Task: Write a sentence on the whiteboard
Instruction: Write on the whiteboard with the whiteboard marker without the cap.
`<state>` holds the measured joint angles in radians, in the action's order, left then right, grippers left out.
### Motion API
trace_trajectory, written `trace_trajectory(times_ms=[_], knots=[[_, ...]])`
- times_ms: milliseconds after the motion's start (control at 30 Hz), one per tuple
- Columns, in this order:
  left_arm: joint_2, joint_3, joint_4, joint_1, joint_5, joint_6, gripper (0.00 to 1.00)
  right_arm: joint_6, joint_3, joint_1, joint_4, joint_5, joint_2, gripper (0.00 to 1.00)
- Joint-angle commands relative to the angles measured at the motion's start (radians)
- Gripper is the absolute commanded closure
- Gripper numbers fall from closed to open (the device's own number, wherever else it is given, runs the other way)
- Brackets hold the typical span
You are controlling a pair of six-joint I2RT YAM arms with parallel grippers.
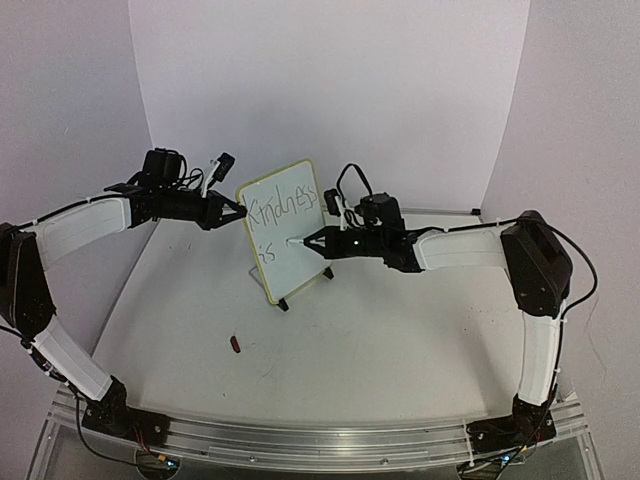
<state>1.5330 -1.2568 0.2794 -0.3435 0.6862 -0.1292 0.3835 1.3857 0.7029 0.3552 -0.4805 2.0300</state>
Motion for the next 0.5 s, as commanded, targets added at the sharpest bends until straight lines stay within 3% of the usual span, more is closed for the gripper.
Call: trace_trajectory(times_ms=[0, 467], knots=[[0.0, -0.012, 0.064, -0.008, -0.02, -0.036, 1.0, 0.013, 0.0, 0.0, 0.082, 0.077, -0.022, 1.0], [0.006, -0.013, 0.063, -0.008, -0.017, -0.036, 1.0, 0.03, -0.053, 0.0, 0.091, 0.091, -0.014, 1.0]])
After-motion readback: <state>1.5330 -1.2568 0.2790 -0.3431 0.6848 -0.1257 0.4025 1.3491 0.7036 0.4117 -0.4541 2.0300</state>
